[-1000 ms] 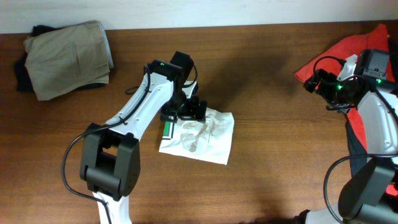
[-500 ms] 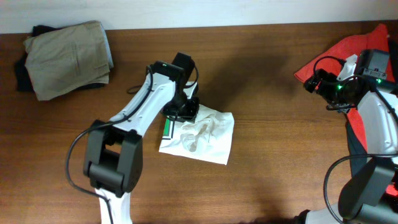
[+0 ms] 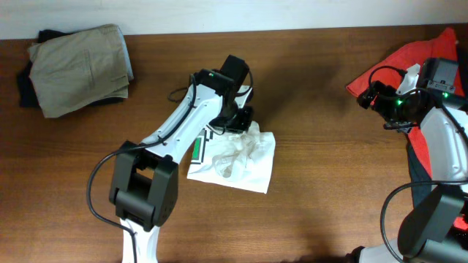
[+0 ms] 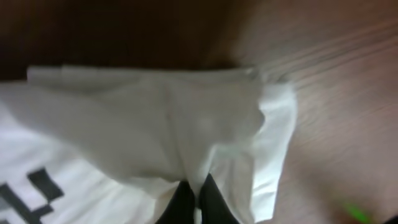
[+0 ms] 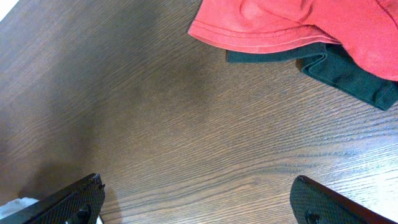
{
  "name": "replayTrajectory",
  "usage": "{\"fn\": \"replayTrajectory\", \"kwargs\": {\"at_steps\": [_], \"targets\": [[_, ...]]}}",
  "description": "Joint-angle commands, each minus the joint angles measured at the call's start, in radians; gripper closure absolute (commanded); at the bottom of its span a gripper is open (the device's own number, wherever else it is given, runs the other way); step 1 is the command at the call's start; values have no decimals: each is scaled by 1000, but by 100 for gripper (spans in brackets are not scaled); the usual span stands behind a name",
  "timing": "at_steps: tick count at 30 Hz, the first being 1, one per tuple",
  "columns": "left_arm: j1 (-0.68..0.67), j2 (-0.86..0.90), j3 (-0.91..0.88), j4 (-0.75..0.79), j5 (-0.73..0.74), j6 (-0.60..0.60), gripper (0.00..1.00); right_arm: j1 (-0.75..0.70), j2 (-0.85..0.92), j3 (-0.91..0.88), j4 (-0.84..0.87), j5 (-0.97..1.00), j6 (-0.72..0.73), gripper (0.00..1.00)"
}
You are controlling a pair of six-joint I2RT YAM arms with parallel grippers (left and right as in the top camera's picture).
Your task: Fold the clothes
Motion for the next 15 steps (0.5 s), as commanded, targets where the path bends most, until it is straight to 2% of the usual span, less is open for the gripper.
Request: {"fn": "replayTrajectory", "kwargs": {"at_steps": [1,11,15], "targets": [[-15,3,30,48,4,9,92,0,-11,19,3,6,-2,1],[-79,30,27,157,68,2,96,0,-11,19,3,6,-2,1],[-125,65,27,163,68,-11,86,0,-11,19,3,6,-2,1]]}}
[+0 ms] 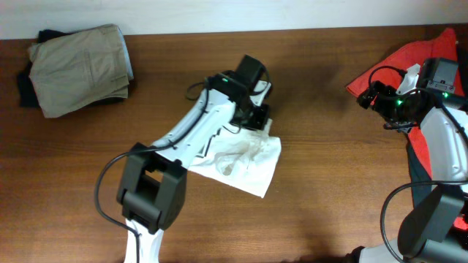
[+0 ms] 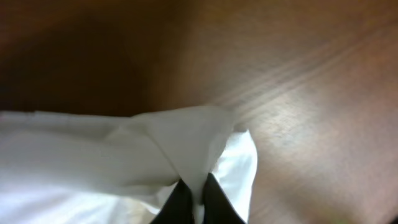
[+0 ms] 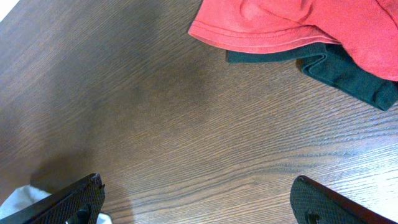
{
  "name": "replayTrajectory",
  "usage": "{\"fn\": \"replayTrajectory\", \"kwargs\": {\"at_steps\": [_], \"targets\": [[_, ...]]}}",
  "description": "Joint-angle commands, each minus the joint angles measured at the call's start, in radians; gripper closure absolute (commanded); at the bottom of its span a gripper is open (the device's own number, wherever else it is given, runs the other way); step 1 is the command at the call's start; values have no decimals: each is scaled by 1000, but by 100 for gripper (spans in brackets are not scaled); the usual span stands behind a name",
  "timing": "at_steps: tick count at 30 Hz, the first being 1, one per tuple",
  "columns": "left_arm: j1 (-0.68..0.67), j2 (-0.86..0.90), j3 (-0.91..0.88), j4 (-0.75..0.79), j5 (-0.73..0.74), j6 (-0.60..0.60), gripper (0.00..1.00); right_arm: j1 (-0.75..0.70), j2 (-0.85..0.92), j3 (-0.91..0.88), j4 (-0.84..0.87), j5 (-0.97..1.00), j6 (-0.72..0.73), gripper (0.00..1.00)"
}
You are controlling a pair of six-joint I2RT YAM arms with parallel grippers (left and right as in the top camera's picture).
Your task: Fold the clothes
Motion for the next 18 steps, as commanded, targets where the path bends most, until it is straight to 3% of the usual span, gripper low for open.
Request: {"fn": "replayTrajectory", "kwargs": {"at_steps": [1,9,11,15,18], "targets": [[-51,63,17,5,33,-6,85,0,-11,19,3,6,-2,1],[-82,162,17,60,116,-25,84,0,-11,19,3,6,-2,1],[-93,171,17,91,130,-25,64,0,-11,19,3,6,-2,1],[-121,169,40,108,127,-25,42,0,-11,19,3,6,-2,1],[-128,163,90,66,129,-24,41,0,-11,19,3,6,-2,1]]}}
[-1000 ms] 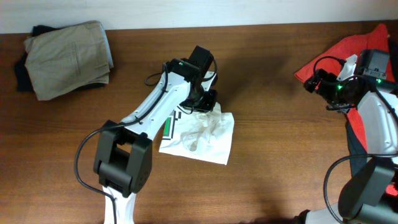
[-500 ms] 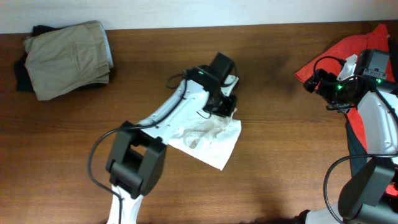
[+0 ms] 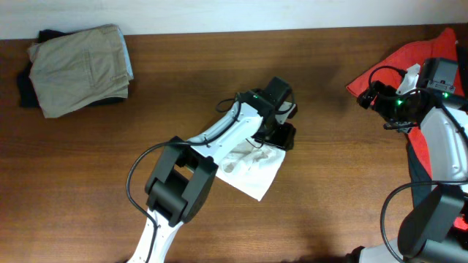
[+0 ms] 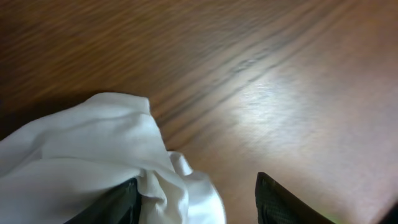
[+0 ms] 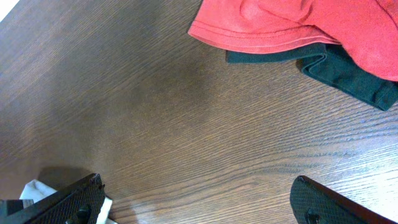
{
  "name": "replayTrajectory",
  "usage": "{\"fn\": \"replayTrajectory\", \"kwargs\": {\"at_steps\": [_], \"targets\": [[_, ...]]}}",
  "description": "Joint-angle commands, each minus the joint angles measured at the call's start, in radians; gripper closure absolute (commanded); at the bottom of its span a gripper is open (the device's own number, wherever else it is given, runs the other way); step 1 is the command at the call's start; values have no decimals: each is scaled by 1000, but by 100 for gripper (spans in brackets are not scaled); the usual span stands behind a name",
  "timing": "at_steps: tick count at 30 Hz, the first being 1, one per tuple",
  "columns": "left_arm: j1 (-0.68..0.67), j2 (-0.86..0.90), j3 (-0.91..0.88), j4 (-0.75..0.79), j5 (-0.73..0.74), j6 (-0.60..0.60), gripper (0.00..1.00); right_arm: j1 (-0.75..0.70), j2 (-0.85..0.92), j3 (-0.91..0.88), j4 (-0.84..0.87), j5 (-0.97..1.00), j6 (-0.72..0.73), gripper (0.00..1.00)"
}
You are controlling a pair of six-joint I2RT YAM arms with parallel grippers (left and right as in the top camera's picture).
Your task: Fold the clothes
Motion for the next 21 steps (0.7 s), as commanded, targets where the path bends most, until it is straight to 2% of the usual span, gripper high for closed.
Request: {"fn": "replayTrajectory", "kwargs": {"at_steps": [1,4,7,10,12,13,17,21], "targets": [[-15,7,85,-48,40,9,41,0,-11,19,3,6,-2,1],[-15,-7,163,-115,139,99,34,0,-11,19,3,6,-2,1],[-15,-13,246,-205,155,108,1,0,-11,19,3,6,-2,1],[-22,-13,269,-255,220,131,1,0,-11,19,3,6,-2,1],[-23,-12,269,-275,313,200,1,0,-11,19,3,6,-2,1],[-22,-14,270,-289,309,225,1,0,-11,19,3,6,-2,1],[38,-33,333,-447,-21,218,1,0,-11,19,3,6,-2,1],[164,-56,423,-645,-171,218,1,0,-11,19,3,6,-2,1]]}}
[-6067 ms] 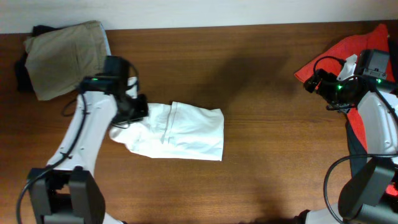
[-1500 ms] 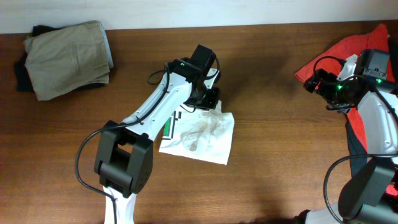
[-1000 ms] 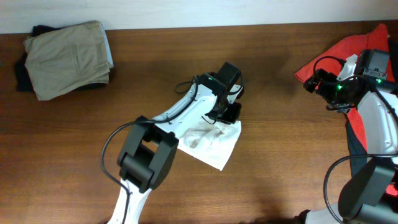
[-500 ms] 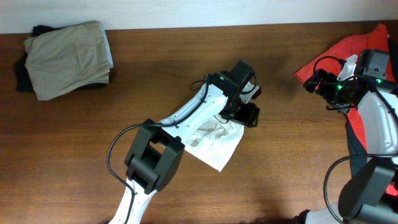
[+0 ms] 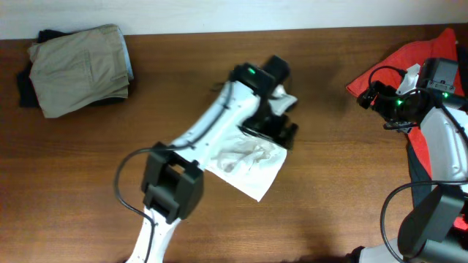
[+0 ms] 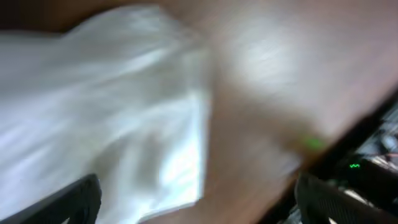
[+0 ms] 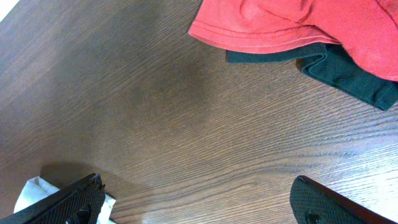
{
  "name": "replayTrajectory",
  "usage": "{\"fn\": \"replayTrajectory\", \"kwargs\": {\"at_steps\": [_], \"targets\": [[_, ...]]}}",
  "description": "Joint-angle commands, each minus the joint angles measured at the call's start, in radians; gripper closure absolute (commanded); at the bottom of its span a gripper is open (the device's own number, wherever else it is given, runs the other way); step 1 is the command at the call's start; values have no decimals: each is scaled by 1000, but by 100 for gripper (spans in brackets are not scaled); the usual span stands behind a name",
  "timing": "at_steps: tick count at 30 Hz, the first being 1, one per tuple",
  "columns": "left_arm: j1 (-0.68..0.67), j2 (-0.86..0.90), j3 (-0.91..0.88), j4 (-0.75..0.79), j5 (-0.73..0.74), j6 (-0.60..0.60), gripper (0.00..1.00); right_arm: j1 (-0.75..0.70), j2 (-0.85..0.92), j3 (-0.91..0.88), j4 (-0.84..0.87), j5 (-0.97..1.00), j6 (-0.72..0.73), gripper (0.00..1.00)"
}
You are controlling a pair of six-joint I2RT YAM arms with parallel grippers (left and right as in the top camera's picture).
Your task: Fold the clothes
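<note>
A white garment lies crumpled on the wooden table at the centre; it also fills the left of the blurred left wrist view. My left gripper hovers over the garment's upper right edge, open, with nothing between its fingers. A pile of one red garment on a dark green one lies at the far right. My right gripper hangs open over bare wood beside that pile. A corner of the white garment shows by its left finger.
A folded khaki garment sits on a dark one at the table's back left corner. The left arm crosses the left part of the white garment. The red garment lies partly under the right arm.
My left gripper, open low beside the white garment's right corner, now stands higher and turned over its upper right edge. The garment and the right arm have not moved.
My left gripper was shut on a fold of the white garment near the table's centre. Then, still shut, it and the garment were further right. Then it was open with the fold lying loose, and now it is off the cloth.
</note>
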Motion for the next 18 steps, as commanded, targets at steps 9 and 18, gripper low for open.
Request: {"fn": "replayTrajectory", "kwargs": {"at_steps": [9,18], "targets": [[302,-70,-10,-301,-53,136,1,0,-11,19,3,6,-2,1],[168,-70,-272,-167,-32,148,1,0,-11,19,3,6,-2,1]]}}
